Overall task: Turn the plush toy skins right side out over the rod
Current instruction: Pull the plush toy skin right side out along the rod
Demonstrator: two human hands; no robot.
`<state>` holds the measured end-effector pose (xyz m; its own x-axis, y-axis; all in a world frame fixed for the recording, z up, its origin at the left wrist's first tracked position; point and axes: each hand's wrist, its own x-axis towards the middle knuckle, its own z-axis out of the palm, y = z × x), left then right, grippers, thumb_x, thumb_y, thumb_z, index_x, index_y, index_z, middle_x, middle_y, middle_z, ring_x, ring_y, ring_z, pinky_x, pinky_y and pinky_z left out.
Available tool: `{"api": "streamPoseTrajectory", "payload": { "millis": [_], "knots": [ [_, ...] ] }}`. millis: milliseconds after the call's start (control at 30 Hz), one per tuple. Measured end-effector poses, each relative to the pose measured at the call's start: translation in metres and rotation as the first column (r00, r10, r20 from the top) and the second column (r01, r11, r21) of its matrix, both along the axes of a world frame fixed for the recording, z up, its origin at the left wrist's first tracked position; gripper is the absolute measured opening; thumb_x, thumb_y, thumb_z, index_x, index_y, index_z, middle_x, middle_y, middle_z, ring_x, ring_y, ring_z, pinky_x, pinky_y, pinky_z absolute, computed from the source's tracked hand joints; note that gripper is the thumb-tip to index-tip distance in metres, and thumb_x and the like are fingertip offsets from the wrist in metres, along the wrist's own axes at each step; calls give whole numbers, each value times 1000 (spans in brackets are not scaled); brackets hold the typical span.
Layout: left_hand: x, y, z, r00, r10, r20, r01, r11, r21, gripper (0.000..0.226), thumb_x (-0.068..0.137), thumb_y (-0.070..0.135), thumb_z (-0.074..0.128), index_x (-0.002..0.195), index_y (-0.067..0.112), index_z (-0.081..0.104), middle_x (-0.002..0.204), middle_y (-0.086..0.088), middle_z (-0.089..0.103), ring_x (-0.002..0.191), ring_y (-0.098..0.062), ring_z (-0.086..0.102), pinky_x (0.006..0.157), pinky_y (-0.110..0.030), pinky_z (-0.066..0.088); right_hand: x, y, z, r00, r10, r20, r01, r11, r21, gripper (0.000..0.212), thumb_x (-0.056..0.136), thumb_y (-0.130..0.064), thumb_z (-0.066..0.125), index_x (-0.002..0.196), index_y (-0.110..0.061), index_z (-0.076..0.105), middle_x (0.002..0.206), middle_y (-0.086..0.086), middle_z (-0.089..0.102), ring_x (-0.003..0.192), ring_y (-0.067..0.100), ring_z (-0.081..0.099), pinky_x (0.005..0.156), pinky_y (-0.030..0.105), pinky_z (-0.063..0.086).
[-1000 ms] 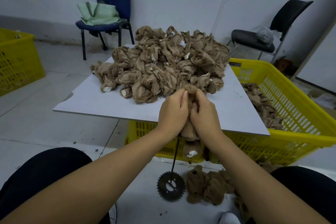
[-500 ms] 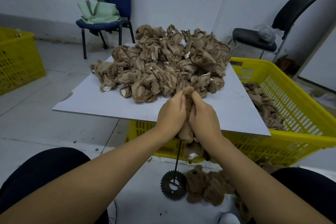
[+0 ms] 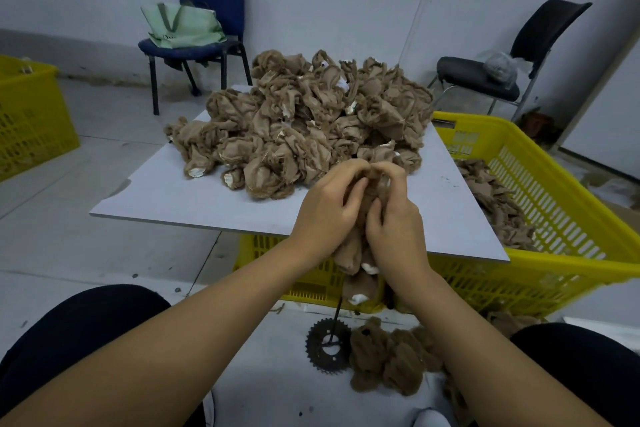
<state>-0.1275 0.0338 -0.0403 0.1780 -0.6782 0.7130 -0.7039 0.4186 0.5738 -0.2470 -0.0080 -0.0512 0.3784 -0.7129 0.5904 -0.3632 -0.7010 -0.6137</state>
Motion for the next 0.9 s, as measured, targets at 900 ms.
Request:
{"api": "streamPoseTrajectory", "payload": {
  "millis": [900],
  "knots": [
    [-4, 3, -16, 991, 123, -44, -125, 991, -40, 8, 98, 3, 55, 97, 0, 63, 90, -10, 64, 83, -20, 61, 72, -39, 51, 9, 0, -17, 999, 37, -26, -36, 999, 33, 11, 106, -18, 38, 103, -28, 39, 71, -7, 53, 58, 9, 53, 45, 26, 38]
  ]
}}
